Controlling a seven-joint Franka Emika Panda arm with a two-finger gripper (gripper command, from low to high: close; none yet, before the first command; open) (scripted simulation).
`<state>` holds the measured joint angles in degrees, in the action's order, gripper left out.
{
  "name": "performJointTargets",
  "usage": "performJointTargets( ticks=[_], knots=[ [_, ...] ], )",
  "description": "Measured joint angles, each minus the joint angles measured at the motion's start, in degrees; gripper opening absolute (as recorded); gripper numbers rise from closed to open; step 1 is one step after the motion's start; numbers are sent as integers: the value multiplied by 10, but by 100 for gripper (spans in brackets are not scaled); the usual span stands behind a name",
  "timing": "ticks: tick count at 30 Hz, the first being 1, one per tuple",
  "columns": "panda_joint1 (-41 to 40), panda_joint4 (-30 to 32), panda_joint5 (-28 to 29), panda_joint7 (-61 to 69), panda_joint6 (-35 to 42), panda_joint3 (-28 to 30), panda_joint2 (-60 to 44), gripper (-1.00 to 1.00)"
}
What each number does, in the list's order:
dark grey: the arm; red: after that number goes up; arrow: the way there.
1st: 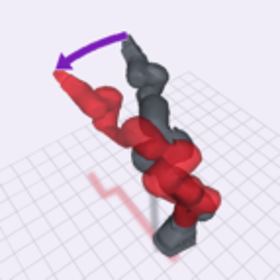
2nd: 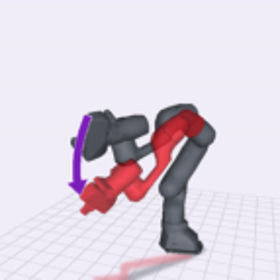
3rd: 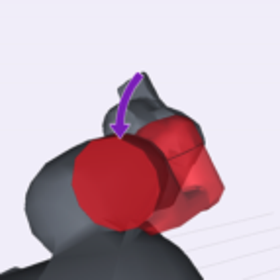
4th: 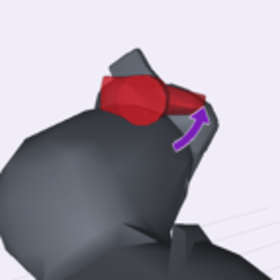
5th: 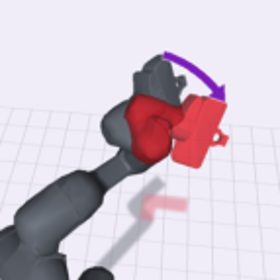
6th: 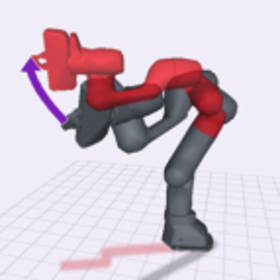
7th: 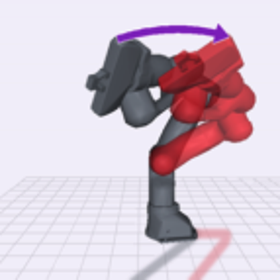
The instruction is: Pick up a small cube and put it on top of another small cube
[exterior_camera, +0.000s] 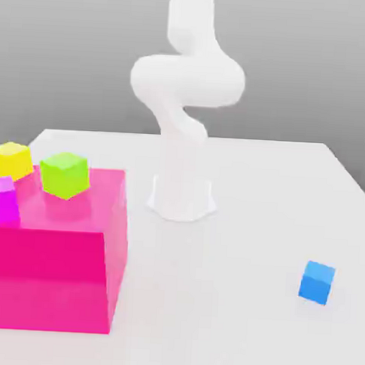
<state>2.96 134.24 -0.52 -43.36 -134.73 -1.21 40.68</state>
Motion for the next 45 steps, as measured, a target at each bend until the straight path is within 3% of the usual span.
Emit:
performJointTargets(
  ticks=[13, 20, 23, 27, 28, 35, 41, 45],
  knots=[
    [147, 130, -11, 119, -156, -87, -273, 0],
    [223, 198, 27, 151, -240, -140, -420, 0],
    [242, 208, 70, 133, -281, -131, -485, 0],
    [287, 194, 130, 90, -346, -74, -568, 0],
    [298, 191, 139, 83, -359, -61, -584, -100],
    [299, 191, 141, 81, -361, -60, -586, -100],
    [260, 212, 56, 145, -273, -117, -475, -100],
    [164, 171, 42, 184, -185, -70, -423, -100]
  ],
)
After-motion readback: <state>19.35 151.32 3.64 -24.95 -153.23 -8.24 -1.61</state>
